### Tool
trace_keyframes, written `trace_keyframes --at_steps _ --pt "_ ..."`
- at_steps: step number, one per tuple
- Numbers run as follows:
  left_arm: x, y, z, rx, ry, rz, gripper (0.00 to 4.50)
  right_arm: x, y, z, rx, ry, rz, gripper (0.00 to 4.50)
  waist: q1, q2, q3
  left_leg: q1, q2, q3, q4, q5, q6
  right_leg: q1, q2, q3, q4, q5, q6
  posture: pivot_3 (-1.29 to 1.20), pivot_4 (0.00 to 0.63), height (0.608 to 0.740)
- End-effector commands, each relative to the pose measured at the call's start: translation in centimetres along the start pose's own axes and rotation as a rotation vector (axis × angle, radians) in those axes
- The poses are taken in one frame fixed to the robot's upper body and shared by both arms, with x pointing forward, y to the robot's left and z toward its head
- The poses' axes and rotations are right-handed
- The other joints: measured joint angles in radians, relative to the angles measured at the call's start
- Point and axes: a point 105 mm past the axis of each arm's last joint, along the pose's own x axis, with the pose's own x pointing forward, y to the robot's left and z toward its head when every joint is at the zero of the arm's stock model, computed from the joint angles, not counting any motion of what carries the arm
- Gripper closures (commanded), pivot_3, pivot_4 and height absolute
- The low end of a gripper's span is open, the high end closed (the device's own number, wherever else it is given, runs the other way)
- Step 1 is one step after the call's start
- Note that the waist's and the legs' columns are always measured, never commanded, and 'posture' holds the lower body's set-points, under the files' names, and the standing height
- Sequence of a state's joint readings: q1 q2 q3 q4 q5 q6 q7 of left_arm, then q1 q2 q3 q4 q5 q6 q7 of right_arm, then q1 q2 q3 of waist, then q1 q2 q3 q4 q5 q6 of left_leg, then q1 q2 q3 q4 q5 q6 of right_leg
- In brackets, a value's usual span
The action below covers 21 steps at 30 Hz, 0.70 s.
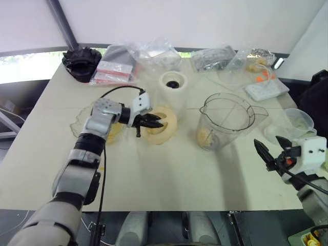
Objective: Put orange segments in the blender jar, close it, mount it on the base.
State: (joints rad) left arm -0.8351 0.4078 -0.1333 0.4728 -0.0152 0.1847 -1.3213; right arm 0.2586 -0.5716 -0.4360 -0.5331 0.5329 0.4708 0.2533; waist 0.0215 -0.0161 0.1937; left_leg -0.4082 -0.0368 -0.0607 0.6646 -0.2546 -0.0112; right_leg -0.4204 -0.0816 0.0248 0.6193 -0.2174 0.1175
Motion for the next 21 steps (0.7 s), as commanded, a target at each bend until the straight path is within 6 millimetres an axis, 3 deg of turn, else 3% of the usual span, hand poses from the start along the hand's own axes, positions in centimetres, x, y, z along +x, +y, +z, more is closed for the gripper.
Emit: trace_keyframes --at_steps 1,12,20,21 --pt "-1.3 -0.1 2.5 0.046 -0.053 0.056 4.24 1.4 -0.3 0.7 -0.025 -0.052 -0.001 1.01 -0.009 0.000 0.000 0.000 0.000 0.000 0.000 0.000 0.000 0.000 0.000 0.000 0.000 0.000 -0.001 0.00 0.150 0.740" --pt "-2.6 -0.7 3.7 0.050 -0.052 0.126 4.24 5.8 0.5 0.4 -0.024 -0.088 0.047 1.01 -0.018 0.001 0.000 0.001 -0.001 0.001 0.000 0.000 0.000 0.000 0.001 0.000 0.002 0.000 0.001 0.00 0.150 0.740" --pt "-3.4 -0.6 4.1 0.068 -0.043 0.165 4.24 8.4 -0.1 0.1 -0.002 -0.120 0.017 1.01 -0.021 0.002 0.000 0.001 -0.002 0.001 0.000 0.000 0.000 0.000 0.001 0.000 0.002 0.001 0.001 0.00 0.150 0.740" --pt "-3.5 -0.6 4.2 0.069 -0.044 0.167 4.24 8.7 -0.1 0.2 -0.002 -0.126 0.011 1.26 -0.021 0.002 0.000 0.001 -0.002 0.001 0.000 0.000 0.000 0.000 0.001 0.000 0.003 0.001 0.001 0.00 0.150 0.740"
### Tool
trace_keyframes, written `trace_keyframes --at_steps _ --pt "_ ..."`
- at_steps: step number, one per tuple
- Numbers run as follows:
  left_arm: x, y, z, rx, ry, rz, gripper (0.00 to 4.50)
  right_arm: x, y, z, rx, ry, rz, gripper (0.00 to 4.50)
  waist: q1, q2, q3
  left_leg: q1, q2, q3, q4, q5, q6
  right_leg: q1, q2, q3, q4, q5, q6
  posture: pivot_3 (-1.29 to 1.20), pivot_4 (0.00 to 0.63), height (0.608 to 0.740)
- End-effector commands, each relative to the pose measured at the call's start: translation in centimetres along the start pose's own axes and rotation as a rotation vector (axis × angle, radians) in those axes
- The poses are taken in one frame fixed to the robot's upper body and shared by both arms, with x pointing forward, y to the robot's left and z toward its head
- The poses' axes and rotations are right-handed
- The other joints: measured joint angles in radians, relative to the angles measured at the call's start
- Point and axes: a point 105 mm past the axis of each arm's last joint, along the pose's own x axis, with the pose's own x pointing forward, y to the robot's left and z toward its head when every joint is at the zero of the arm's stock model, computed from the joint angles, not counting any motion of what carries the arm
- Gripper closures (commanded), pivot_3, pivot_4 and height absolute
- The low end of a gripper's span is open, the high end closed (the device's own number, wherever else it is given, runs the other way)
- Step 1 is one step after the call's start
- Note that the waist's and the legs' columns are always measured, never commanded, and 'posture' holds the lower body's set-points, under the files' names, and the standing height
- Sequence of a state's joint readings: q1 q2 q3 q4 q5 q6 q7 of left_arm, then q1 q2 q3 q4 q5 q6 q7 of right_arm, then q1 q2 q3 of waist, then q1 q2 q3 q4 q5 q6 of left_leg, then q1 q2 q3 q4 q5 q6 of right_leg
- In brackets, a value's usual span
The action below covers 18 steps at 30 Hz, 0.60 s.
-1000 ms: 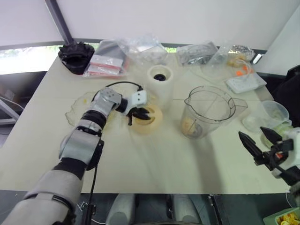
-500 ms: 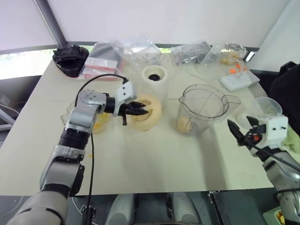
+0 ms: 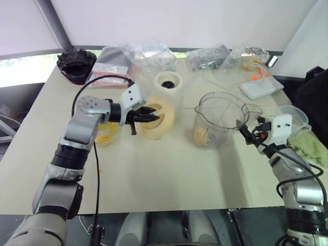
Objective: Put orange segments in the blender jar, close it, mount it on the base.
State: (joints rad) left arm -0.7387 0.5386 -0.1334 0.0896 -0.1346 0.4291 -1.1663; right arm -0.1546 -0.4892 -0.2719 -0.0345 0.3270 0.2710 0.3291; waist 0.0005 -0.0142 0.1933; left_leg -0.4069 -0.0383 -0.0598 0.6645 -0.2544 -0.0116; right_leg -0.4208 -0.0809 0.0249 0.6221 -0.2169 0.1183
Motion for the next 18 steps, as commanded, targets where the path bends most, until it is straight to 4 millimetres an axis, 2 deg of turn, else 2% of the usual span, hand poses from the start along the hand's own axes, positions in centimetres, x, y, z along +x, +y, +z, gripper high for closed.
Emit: trace_keyframes --at_steps 1,2,5,6,9,14,18 --pt "-0.9 0.1 1.7 0.038 -0.044 0.022 4.24 0.7 -0.1 1.1 -0.020 -0.056 -0.008 1.54 -0.001 0.000 0.000 0.000 0.000 0.000 0.000 0.000 0.000 0.000 0.000 0.000 0.001 0.000 0.000 0.00 0.150 0.740" --pt "-1.0 0.1 1.8 0.036 -0.048 0.025 4.24 0.8 -0.1 1.1 -0.020 -0.059 -0.007 1.84 -0.003 0.000 0.000 0.000 0.000 0.000 0.000 0.000 0.000 0.000 0.000 0.000 0.001 0.000 0.000 0.00 0.150 0.740" --pt "-1.7 0.5 2.4 0.039 -0.055 0.044 4.24 1.2 0.4 1.2 -0.016 -0.068 0.017 3.35 -0.010 0.000 0.000 0.000 0.000 0.000 0.000 0.000 0.000 -0.001 0.000 0.000 0.002 0.000 0.000 0.00 0.150 0.740" --pt "-1.9 0.6 2.5 0.040 -0.055 0.048 4.24 1.2 0.6 1.3 -0.016 -0.071 0.024 3.62 -0.012 0.000 0.000 0.000 0.000 0.000 0.000 0.000 0.000 -0.001 0.000 0.000 0.003 0.000 0.000 0.00 0.150 0.740" --pt "-3.0 1.4 3.5 0.055 -0.070 0.068 4.24 1.4 1.5 1.7 -0.018 -0.085 0.049 3.61 -0.014 0.000 0.000 0.000 0.000 0.000 0.000 0.000 0.000 -0.002 0.000 0.000 0.005 0.000 0.000 0.00 0.150 0.740" --pt "-4.5 3.7 6.9 0.083 -0.136 0.095 4.24 1.5 4.9 3.6 -0.003 -0.144 0.142 3.61 -0.016 0.000 0.000 0.000 -0.001 0.000 0.000 0.001 -0.001 -0.004 0.001 0.000 0.007 0.000 0.000 0.00 0.150 0.740" --pt "-4.5 4.5 10.8 0.136 -0.207 0.052 4.24 1.4 9.6 4.9 0.042 -0.184 0.258 3.61 -0.020 0.000 0.001 0.000 -0.001 0.000 0.000 0.001 -0.001 -0.005 0.001 0.000 0.008 0.000 0.000 0.00 0.150 0.740"
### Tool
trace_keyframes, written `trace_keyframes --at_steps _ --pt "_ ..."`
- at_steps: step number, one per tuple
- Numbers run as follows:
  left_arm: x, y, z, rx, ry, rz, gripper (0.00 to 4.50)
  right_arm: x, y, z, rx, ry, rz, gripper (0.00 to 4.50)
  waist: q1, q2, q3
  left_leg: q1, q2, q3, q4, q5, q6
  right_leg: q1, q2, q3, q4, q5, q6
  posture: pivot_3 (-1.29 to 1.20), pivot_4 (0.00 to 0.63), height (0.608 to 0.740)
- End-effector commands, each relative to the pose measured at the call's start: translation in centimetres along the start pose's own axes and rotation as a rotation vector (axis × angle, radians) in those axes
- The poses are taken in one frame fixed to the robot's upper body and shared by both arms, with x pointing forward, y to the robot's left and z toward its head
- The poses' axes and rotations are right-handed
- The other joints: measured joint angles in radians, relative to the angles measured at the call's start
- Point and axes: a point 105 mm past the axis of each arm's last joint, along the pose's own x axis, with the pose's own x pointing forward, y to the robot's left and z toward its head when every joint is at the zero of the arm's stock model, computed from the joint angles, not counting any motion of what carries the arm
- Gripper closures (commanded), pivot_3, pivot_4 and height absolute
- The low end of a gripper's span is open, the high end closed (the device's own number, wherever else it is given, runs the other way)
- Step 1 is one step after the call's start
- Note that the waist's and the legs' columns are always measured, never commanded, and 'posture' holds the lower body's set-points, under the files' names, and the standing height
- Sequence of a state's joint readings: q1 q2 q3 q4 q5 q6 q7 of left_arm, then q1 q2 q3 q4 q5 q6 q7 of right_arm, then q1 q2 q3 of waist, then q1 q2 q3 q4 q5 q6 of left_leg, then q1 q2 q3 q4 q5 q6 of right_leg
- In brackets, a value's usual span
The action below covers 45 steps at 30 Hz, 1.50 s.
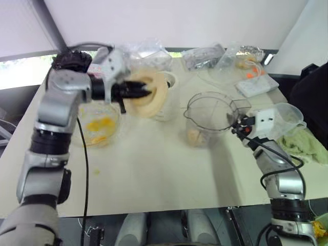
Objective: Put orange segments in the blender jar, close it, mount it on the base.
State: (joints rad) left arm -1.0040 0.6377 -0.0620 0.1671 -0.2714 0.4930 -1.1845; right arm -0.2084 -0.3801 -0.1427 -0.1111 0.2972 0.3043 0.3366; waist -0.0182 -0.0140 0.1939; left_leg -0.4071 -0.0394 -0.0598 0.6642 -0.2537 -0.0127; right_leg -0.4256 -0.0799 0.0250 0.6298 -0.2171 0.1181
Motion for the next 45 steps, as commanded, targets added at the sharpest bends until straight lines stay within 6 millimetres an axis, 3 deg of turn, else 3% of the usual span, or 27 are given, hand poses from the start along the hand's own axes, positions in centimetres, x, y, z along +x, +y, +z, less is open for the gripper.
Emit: trace_keyframes --at_steps 1,9,15,22,31,35,45 --pt "0.2 0.4 3.4 0.043 -0.096 -0.046 4.24 0.5 4.1 3.7 0.005 -0.135 0.111 3.61 -0.001 0.000 0.000 0.000 0.000 0.000 0.000 0.000 0.000 -0.001 0.000 0.000 0.000 0.000 0.000 0.00 0.150 0.740" --pt "2.4 -1.6 5.9 0.037 -0.182 -0.205 4.24 0.7 8.6 2.3 0.022 -0.087 0.251 3.61 0.005 0.000 0.000 -0.001 0.000 0.000 0.000 0.000 0.000 -0.001 0.000 0.000 0.000 0.000 0.000 0.00 0.150 0.740" --pt "4.8 -5.6 3.3 0.005 -0.115 -0.389 4.24 1.1 9.5 0.6 0.010 -0.043 0.264 3.61 -0.001 0.000 0.000 -0.001 0.000 0.000 0.000 0.000 0.000 -0.001 0.000 0.000 0.000 0.000 0.000 0.00 0.150 0.740" --pt "3.8 -8.6 1.0 -0.024 -0.019 -0.530 4.24 1.7 8.9 -0.1 -0.014 -0.042 0.215 3.61 -0.002 0.000 0.000 0.000 0.000 0.000 0.000 0.000 0.000 -0.001 0.001 0.001 0.001 0.000 0.000 0.00 0.150 0.740" --pt "2.2 -9.5 -0.2 -0.012 0.097 -0.569 4.24 2.2 8.1 -0.2 -0.069 -0.058 0.179 3.61 -0.001 0.000 0.000 0.000 0.000 -0.001 0.000 0.000 0.000 0.000 0.000 0.001 0.001 0.000 0.000 0.00 0.150 0.740" --pt "3.2 -9.1 -1.8 0.082 0.176 -0.534 4.24 2.4 8.2 0.0 -0.077 -0.070 0.182 3.61 0.002 0.000 0.000 0.001 0.000 -0.001 0.000 0.000 0.000 0.001 0.001 0.001 0.001 0.000 0.000 0.00 0.150 0.740" --pt "4.5 -6.9 -2.4 0.079 0.259 -0.428 4.24 2.2 8.0 0.1 -0.082 -0.076 0.168 3.61 0.007 0.001 -0.001 0.003 0.000 0.000 0.000 0.000 -0.001 0.004 0.000 0.000 0.000 0.000 0.000 0.00 0.150 0.740"
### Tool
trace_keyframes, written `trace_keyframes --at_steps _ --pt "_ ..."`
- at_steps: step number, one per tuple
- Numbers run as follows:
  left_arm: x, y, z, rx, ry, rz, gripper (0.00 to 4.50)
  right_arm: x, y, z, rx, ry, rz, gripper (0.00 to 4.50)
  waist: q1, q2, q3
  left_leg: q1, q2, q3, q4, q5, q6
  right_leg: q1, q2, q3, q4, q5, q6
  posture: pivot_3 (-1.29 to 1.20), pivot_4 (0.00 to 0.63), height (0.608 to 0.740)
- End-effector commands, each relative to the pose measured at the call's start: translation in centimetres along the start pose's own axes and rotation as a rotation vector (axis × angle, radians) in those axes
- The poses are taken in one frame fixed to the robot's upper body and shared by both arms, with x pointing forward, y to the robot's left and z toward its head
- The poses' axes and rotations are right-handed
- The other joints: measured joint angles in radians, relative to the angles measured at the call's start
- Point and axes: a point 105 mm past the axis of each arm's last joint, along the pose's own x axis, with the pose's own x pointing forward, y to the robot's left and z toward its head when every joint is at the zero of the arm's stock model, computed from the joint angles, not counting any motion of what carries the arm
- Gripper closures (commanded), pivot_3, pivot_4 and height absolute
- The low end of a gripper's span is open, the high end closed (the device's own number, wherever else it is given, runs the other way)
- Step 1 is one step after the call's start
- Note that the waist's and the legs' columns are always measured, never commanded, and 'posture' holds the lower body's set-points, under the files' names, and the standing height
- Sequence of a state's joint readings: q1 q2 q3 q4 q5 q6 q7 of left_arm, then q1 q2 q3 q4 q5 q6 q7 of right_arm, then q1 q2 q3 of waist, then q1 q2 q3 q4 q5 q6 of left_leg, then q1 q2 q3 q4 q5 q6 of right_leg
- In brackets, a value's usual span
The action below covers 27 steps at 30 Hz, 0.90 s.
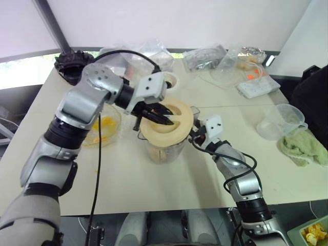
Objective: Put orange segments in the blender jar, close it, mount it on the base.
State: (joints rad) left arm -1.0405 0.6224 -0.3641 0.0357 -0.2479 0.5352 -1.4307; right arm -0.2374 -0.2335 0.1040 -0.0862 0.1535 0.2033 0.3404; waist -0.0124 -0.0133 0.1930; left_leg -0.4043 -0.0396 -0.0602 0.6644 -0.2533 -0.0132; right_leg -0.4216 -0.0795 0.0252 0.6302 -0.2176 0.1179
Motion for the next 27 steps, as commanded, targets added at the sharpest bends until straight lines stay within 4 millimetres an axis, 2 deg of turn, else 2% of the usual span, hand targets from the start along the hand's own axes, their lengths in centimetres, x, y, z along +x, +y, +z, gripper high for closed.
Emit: trace_keyframes --at_steps 1,4,8,14,23,27 --pt "0.4 1.0 -2.0 -0.056 0.093 0.076 4.24 -0.4 -1.3 0.9 -0.043 -0.032 -0.063 3.61 0.002 0.000 0.000 0.000 0.000 0.000 0.000 0.000 0.000 0.001 0.000 0.000 0.000 0.000 0.000 0.00 0.150 0.740" --pt "1.0 0.6 -3.9 -0.127 0.154 0.054 4.24 -0.6 -1.5 1.0 -0.051 -0.033 -0.073 3.61 0.002 0.000 0.000 0.003 0.000 0.000 0.000 0.000 0.000 0.004 0.000 0.000 -0.001 -0.001 0.000 0.00 0.150 0.740" --pt "1.5 -0.5 -5.7 -0.188 0.224 0.025 4.24 -0.7 -2.1 1.4 -0.087 -0.043 -0.091 3.61 0.002 0.003 -0.003 0.015 0.001 -0.001 -0.002 0.000 0.000 0.018 -0.001 0.000 -0.003 -0.005 -0.002 0.00 0.150 0.740" --pt "1.7 -1.2 -8.0 -0.268 0.320 0.052 4.24 -0.9 -3.7 3.1 -0.229 -0.100 -0.200 3.61 0.004 0.011 -0.008 0.016 0.001 -0.003 -0.002 0.000 0.000 0.020 -0.002 -0.001 -0.006 -0.006 -0.004 0.00 0.150 0.740" --pt "1.7 -0.5 -9.8 -0.384 0.394 0.192 4.24 -1.8 -5.9 4.4 -0.284 -0.170 -0.411 3.61 0.006 0.012 -0.008 0.017 0.000 -0.008 -0.002 0.000 0.000 0.023 -0.002 -0.002 -0.007 -0.007 -0.003 0.00 0.150 0.740" --pt "1.6 0.9 -10.5 -0.537 0.417 0.342 4.24 -1.9 -6.2 4.6 -0.293 -0.177 -0.434 3.61 0.007 0.012 -0.008 0.017 0.000 -0.009 -0.002 0.000 0.000 0.024 -0.002 -0.002 -0.008 -0.008 -0.002 0.00 0.150 0.740"
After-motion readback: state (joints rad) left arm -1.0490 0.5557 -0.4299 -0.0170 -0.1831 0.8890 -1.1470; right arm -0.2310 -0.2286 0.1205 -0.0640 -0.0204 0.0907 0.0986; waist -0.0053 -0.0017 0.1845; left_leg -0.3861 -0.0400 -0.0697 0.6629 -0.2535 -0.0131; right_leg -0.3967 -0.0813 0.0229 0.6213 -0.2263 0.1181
